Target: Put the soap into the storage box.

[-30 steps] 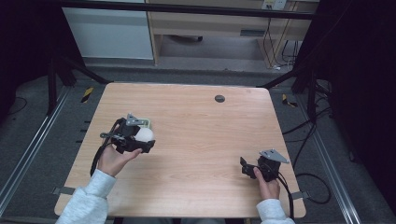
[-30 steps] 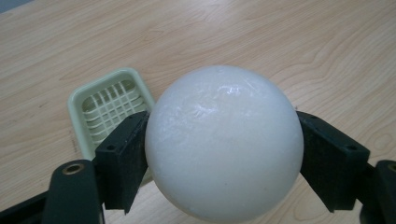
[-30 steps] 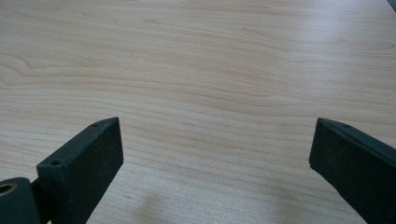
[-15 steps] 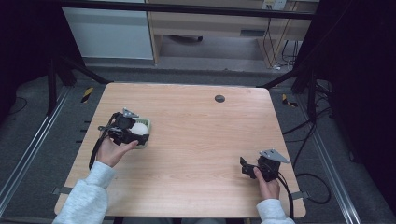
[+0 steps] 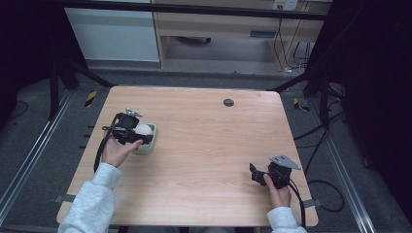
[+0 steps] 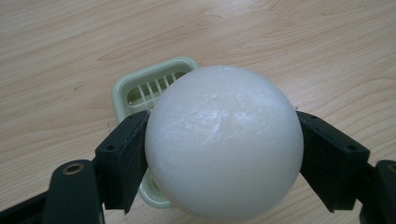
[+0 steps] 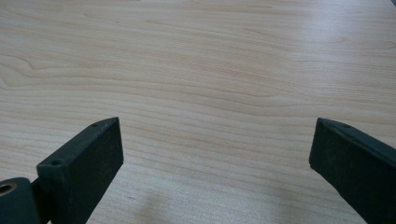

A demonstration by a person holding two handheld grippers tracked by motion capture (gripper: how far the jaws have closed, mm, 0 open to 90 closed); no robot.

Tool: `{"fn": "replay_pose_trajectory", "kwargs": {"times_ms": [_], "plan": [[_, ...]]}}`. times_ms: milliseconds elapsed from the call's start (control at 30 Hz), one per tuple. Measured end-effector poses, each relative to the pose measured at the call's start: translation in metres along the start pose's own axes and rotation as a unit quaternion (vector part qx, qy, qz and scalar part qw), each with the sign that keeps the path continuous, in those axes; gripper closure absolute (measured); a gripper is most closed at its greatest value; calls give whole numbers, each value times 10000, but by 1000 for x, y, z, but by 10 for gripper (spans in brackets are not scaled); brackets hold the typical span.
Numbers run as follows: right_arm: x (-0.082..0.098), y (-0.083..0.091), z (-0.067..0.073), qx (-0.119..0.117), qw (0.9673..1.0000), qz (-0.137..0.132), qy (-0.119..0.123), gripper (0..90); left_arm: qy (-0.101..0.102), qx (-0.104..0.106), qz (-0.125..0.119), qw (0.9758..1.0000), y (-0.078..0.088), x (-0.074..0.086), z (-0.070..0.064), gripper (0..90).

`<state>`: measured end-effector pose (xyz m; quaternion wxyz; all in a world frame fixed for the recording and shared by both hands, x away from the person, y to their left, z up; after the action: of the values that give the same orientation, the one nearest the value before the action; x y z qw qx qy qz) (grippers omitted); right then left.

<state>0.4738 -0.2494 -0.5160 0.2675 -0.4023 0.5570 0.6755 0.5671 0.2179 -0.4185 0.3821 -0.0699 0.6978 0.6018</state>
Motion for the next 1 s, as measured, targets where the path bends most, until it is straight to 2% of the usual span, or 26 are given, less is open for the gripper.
{"fn": "replay_pose_trajectory", "kwargs": {"times_ms": [267,500,1000], "plan": [[0,-1,0,3,10000,0,17,33,152,-5,100,9998,-17,-3,10,231],[0,-1,0,-2,10000,2,21,32,207,-39,198,9996,-29,-3,15,231],[0,-1,0,-2,10000,19,22,33,304,-85,322,9990,-43,-2,22,231]]}}
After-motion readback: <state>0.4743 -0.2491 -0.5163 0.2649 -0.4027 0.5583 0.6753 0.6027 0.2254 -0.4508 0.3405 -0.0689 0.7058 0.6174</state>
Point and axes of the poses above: each handheld gripper's, and its own axes: y roughly backward along the jaws, x roughly out of its underside, z roughly to its left, the point moved 2 cm from there along -y, roughly forward along the jaws, and after that the axes turned 1 degree about z, right-handed, at the moved point
